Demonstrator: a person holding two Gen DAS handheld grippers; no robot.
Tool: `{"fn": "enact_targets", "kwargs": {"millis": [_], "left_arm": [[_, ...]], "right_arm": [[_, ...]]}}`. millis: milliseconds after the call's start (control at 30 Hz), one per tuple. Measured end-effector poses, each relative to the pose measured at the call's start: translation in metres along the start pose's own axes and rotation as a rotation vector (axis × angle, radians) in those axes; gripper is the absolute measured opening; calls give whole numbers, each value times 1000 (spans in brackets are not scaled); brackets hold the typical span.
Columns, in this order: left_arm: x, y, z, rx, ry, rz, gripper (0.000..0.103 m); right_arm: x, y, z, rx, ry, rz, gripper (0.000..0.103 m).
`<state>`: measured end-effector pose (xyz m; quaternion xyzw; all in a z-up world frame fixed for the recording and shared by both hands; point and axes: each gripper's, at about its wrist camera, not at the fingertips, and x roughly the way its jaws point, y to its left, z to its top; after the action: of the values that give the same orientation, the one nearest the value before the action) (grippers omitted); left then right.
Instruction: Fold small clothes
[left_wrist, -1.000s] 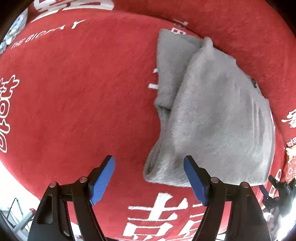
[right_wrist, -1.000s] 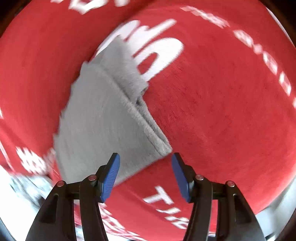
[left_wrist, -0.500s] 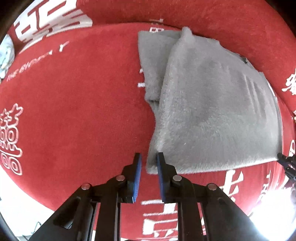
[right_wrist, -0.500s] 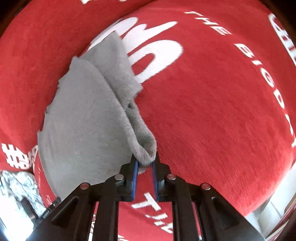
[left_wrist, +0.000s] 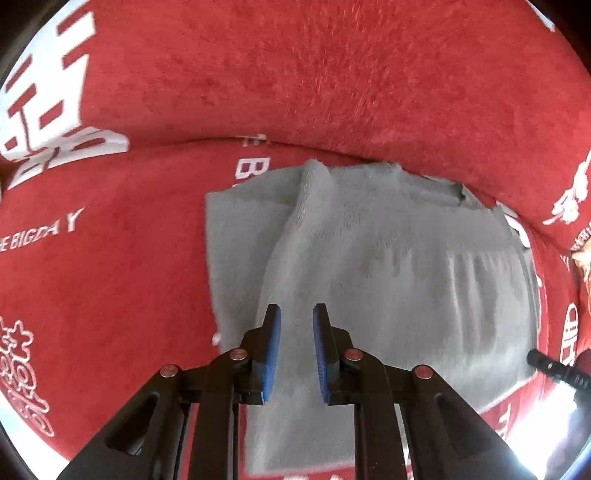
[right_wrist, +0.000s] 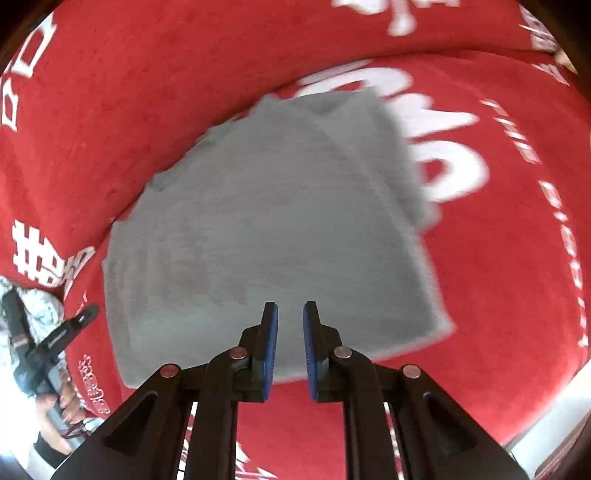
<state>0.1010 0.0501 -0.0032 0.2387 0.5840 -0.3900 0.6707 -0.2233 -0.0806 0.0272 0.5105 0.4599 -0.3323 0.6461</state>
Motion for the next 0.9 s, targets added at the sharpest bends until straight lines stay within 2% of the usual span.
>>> {"fn": "enact_targets", "kwargs": {"millis": [133,300,500,633,900], "left_arm": [[23,6,4,-27,60,59,19],[19,23,2,-58,79,36,19],[2,17,-10,-22,101,71,20],[-6,13,-18,-23,115,70,20],[-19,6,-36,-4,132,96,20]], "right_arm": [[28,11,5,-31,42,-15,14],[33,8,8,7,50,-8,14],[14,3,-6,14,75,-11,21],[5,2,-23,7,99,-17,40],[11,15,-40,17,132,-3,41]]}}
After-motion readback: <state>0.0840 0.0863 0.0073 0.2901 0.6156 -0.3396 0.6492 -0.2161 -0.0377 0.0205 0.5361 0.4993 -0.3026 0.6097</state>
